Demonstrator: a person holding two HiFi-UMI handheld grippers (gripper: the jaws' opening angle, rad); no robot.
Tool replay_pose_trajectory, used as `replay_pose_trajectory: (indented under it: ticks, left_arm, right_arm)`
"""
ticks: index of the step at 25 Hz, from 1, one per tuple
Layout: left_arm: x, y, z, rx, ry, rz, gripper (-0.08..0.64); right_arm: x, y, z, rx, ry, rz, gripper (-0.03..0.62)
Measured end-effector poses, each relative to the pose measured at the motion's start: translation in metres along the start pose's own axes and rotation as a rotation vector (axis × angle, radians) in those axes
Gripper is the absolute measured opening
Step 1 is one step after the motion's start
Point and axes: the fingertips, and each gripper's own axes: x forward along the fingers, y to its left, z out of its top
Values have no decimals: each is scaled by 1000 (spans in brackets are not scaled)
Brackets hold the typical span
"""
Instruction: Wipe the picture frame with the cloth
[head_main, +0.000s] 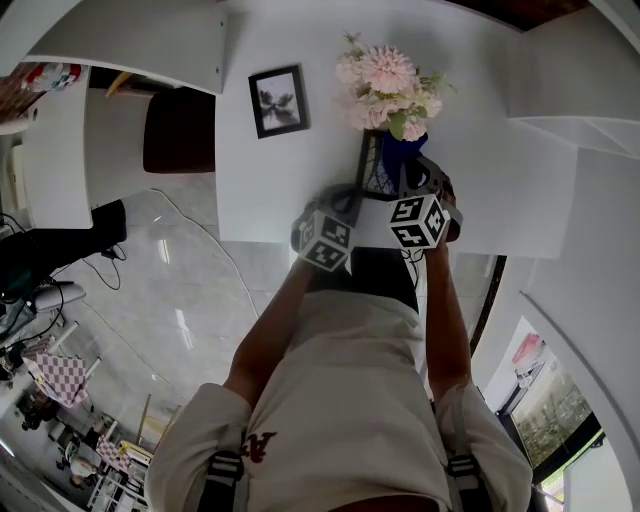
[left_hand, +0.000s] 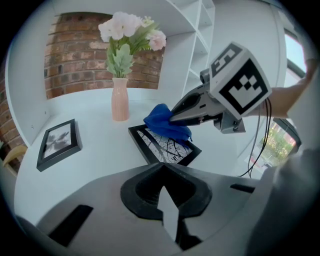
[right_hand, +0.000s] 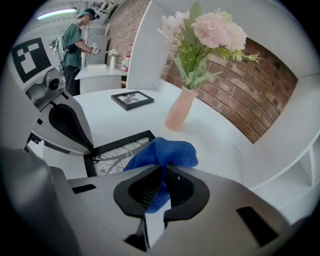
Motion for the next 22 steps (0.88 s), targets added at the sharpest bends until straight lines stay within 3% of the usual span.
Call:
replay_pose_trajectory:
  ticks: [11, 22]
  left_arm:
    - [-2, -1, 6, 0, -18, -23, -5]
    - [-45, 5, 63, 24, -163, 12, -4]
  right_arm:
    - [-36, -35, -13, 121, -17, -78, 23]
    - [-106, -45, 30, 266, -210, -91, 23]
